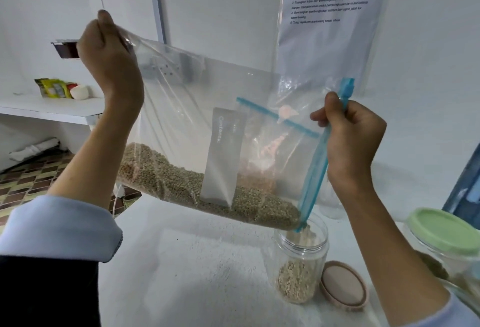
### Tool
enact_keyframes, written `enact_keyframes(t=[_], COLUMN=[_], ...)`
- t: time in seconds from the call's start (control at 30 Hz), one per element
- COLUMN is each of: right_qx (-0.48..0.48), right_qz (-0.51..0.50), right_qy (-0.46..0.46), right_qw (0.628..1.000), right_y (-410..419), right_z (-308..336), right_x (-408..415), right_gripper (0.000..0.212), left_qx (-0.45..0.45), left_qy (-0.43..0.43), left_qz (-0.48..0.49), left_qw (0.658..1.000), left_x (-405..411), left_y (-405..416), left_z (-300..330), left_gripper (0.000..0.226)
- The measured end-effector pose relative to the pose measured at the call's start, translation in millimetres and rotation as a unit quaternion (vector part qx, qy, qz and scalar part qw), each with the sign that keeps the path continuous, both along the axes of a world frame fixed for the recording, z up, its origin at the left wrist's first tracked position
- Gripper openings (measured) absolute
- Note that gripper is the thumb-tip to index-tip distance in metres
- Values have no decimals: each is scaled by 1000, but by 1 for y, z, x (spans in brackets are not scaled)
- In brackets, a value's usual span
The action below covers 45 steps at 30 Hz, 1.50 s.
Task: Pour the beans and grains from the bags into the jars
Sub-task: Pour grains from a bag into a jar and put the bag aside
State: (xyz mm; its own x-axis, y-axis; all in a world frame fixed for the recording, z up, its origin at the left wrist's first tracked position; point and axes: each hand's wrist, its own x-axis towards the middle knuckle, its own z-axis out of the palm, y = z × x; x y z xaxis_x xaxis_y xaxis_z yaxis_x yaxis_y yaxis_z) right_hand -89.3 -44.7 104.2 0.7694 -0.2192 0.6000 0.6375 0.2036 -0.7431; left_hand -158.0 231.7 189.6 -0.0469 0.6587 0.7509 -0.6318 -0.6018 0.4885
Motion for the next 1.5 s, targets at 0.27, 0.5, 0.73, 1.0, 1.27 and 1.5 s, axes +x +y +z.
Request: enact_keyframes(t=[0.27, 0.5, 0.73, 1.0, 1.27, 1.5], right_qx=[-2, 10, -20, -27, 6, 21], right_qz=[-3, -18, -5, -24, -49, -35], right_qy=[-5, -7, -6, -16, -35, -46], right_qw=[1000, 1000, 1000, 999, 998, 998], right_y=[3, 6, 6, 5, 1, 3], right_z=[1, 2, 5, 1, -2, 3], right_x=[3, 10, 12, 9, 3, -1], right_gripper=[32, 33, 33, 31, 32, 30], left_qx=[1, 8, 24, 20, 15, 10], left_qy=[-3, -12, -10, 8, -7, -15], left_qz=[-9, -17, -11, -6, -43, -34], left_qw=[1000, 1000, 1000, 1000, 999, 999], left_x=[0, -4, -7, -12, -11, -14], left_y=[0, 1, 3, 1, -8, -4], left_z=[-1, -2, -1, 0, -2, 8], left_gripper=[41, 43, 43, 42, 44, 58])
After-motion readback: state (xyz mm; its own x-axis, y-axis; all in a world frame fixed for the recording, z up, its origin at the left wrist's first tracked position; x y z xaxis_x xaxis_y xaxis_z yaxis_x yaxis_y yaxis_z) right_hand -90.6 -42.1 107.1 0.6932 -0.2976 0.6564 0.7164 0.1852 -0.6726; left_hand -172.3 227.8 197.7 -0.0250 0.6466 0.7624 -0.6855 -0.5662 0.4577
